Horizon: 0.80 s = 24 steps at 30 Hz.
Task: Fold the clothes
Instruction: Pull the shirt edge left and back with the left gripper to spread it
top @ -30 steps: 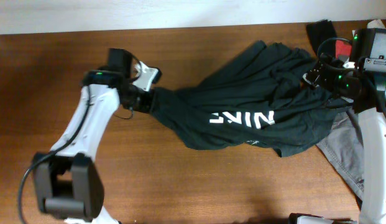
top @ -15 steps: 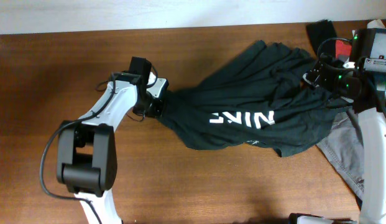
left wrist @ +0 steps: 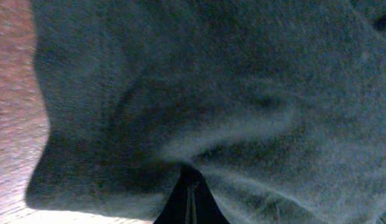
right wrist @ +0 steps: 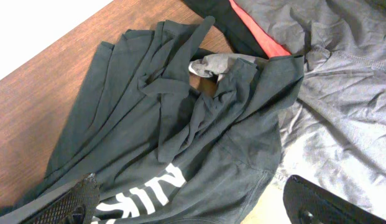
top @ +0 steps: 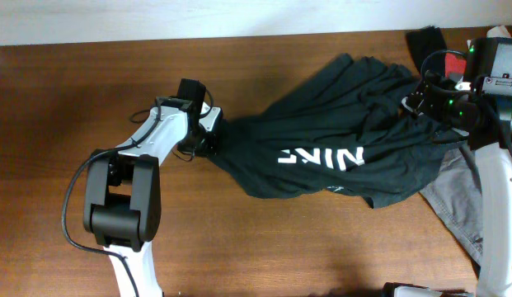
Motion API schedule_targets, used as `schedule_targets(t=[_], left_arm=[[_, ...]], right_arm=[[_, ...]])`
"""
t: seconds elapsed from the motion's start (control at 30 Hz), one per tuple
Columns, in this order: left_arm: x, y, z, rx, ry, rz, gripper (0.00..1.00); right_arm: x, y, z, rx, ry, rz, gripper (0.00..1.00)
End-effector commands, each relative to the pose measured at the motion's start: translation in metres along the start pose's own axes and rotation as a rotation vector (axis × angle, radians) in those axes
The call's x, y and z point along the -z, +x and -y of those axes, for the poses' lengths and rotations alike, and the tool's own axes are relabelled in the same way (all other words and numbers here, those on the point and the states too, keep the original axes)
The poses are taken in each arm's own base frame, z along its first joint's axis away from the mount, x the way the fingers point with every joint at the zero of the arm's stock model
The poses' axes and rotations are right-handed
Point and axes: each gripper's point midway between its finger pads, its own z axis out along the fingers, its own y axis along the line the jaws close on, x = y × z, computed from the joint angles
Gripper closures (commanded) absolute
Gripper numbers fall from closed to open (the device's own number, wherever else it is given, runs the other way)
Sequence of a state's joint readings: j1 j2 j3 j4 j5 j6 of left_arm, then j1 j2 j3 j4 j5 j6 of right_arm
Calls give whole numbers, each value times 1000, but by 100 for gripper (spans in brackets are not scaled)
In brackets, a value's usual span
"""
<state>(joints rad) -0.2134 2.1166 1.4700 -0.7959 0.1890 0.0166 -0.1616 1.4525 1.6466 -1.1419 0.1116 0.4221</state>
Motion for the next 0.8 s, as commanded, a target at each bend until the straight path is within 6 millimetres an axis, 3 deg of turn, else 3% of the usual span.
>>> schedule_targets(t=[0.0,0.3,0.53,0.77], left_arm=[[-25,12,-46,38,-217,-56,99],[-4,-15,-103,45,-534,60,100],[7,-52,-130,9,-567,205,100],[27,-87,-176,109,-591,405,100]], right_arm=[[-1,-1,1,-2,7,1,1],[-1,-1,1,-2,7,1,1],[-1,-1,1,-2,7,1,1],[-1,-1,1,-2,7,1,1]])
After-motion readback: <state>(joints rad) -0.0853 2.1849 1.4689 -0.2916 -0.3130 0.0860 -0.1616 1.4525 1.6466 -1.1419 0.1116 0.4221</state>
